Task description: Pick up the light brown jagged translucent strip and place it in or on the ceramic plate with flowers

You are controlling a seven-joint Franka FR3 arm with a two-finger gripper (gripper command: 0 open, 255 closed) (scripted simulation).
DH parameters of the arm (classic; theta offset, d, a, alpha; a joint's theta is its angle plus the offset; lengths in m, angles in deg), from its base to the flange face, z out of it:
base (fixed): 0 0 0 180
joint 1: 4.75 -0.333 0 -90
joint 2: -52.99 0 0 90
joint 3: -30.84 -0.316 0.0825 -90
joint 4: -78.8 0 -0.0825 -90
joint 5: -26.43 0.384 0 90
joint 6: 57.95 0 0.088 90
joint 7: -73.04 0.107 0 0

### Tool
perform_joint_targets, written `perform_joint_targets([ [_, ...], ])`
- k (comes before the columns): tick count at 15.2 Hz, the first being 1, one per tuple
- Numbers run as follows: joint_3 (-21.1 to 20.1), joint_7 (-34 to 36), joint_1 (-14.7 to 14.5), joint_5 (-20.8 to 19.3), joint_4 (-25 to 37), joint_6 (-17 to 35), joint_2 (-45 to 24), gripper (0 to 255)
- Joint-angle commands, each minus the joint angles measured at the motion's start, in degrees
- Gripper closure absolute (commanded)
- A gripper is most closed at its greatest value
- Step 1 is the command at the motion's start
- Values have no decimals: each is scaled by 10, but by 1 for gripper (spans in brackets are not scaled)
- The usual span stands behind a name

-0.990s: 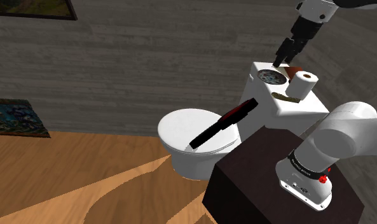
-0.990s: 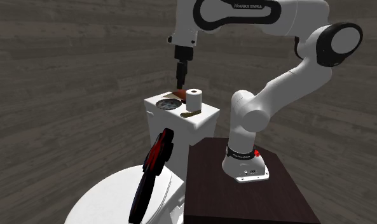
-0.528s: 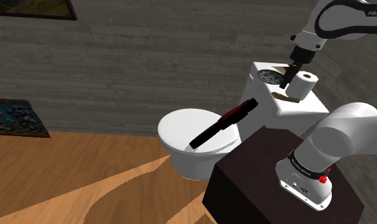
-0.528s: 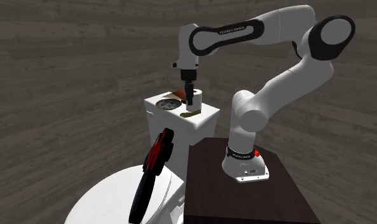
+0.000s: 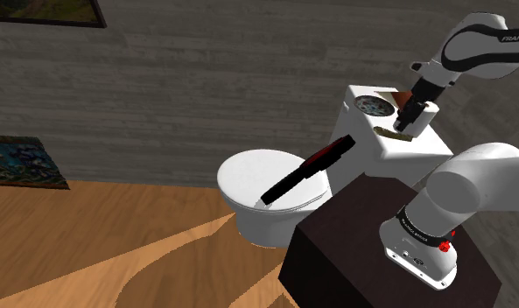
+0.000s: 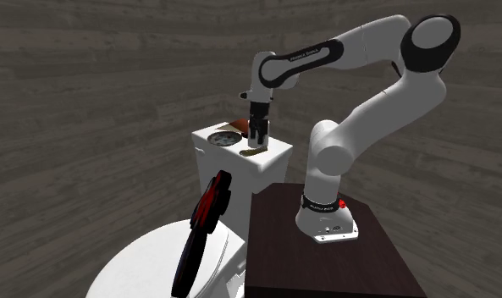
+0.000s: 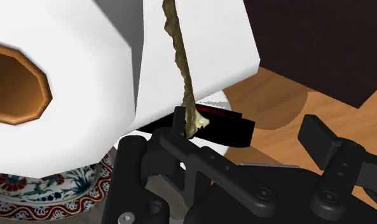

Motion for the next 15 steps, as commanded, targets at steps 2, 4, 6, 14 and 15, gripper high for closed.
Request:
perform_joint_targets([
  [2, 71, -98, -2, -15, 5, 48, -4, 0],
  [4, 81, -114, -3, -14, 1, 66, -19, 0],
  [6, 84, -119, -1, -12, -10, 86, -30, 0],
  [14, 92, -127, -2, -8, -34, 134, -57, 0],
  [15, 91, -127, -2, -8, -34, 134, -58, 0],
])
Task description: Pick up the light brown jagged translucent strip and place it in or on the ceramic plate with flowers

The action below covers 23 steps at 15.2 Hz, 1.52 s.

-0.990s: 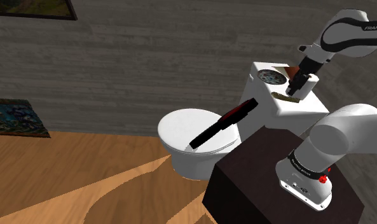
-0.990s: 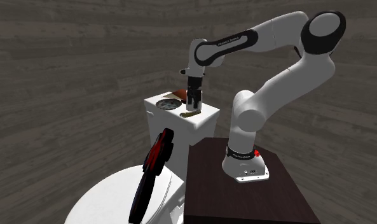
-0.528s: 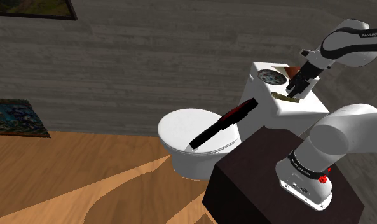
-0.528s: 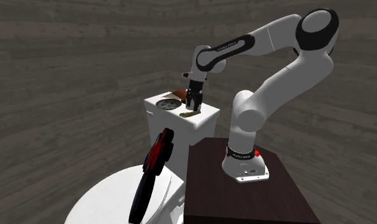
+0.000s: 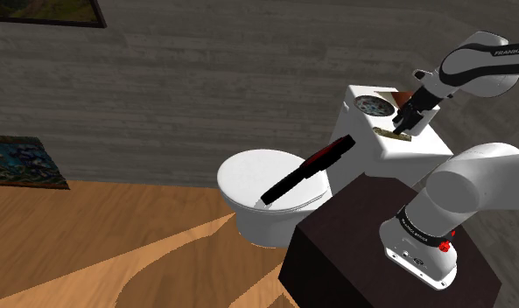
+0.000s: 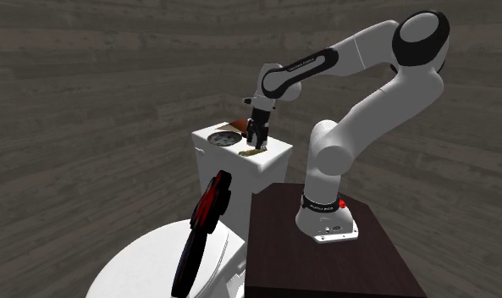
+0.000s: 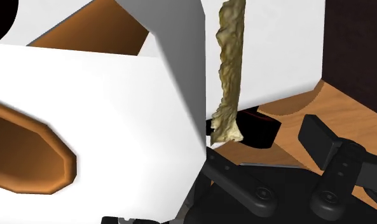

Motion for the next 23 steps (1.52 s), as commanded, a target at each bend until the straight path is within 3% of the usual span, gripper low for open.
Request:
perform_joint_targets([
  [1, 5, 2, -8, -1, -3, -4, -24, 0],
  [3, 4, 1, -8, -1, -3, -4, -24, 0],
  [4, 10, -1, -12, -1, -1, 4, -33, 255],
  [6, 16, -2, -25, 4, 7, 13, -48, 255],
  [13, 31, -14, -25, 1, 13, 27, -57, 255],
  [14, 30, -14, -25, 1, 13, 27, -57, 0],
  [17, -80, 70, 6, -46, -41, 80, -1, 0],
  [23, -56, 69, -9, -52, -60, 152, -55, 0],
])
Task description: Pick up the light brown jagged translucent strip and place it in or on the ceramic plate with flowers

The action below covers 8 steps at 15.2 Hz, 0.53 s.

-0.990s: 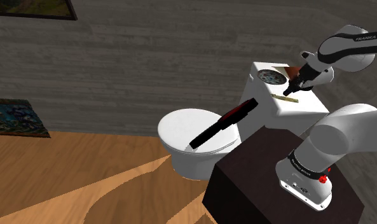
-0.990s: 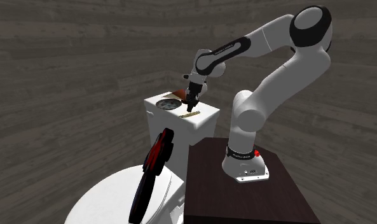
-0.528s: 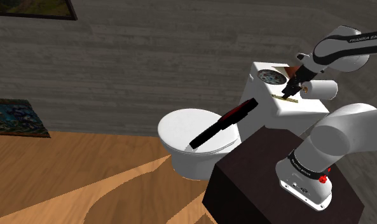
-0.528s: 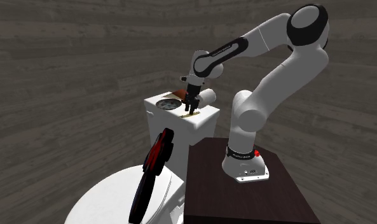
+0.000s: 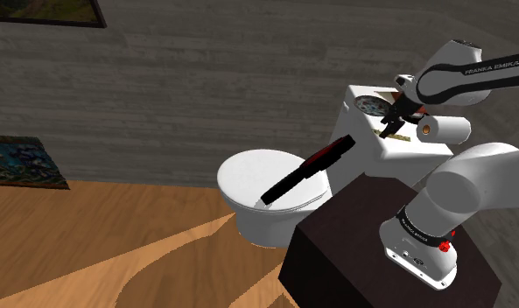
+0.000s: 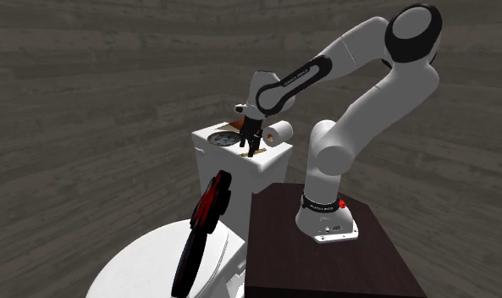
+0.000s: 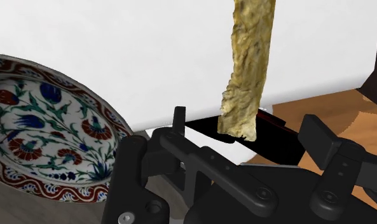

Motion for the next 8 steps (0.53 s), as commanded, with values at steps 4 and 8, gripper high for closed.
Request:
perform_joint_targets([
  [4, 12, -1, -9, -1, -8, 37, -28, 0],
  [8, 12, -1, -9, -1, -8, 37, -28, 0],
])
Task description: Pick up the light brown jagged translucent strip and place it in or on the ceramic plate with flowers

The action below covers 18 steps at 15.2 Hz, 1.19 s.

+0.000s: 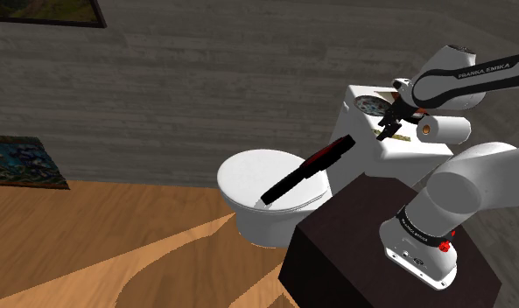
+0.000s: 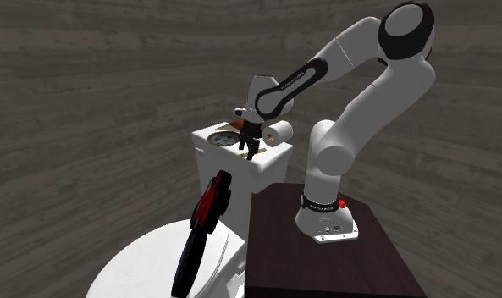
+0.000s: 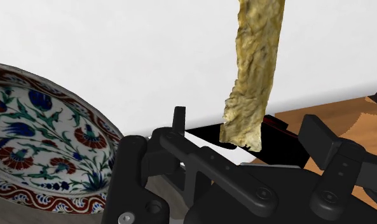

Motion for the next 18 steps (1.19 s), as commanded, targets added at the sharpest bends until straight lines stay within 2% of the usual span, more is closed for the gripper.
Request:
perform_joint_targets([
  [1, 0, 0, 0, 0, 0, 0, 0, 0],
  [2, 0, 0, 0, 0, 0, 0, 0, 0],
  [3, 0, 0, 0, 0, 0, 0, 0, 255],
  [12, 0, 0, 0, 0, 0, 0, 0, 255],
  [18, -28, 8, 7, 10, 23, -68, 45, 255],
])
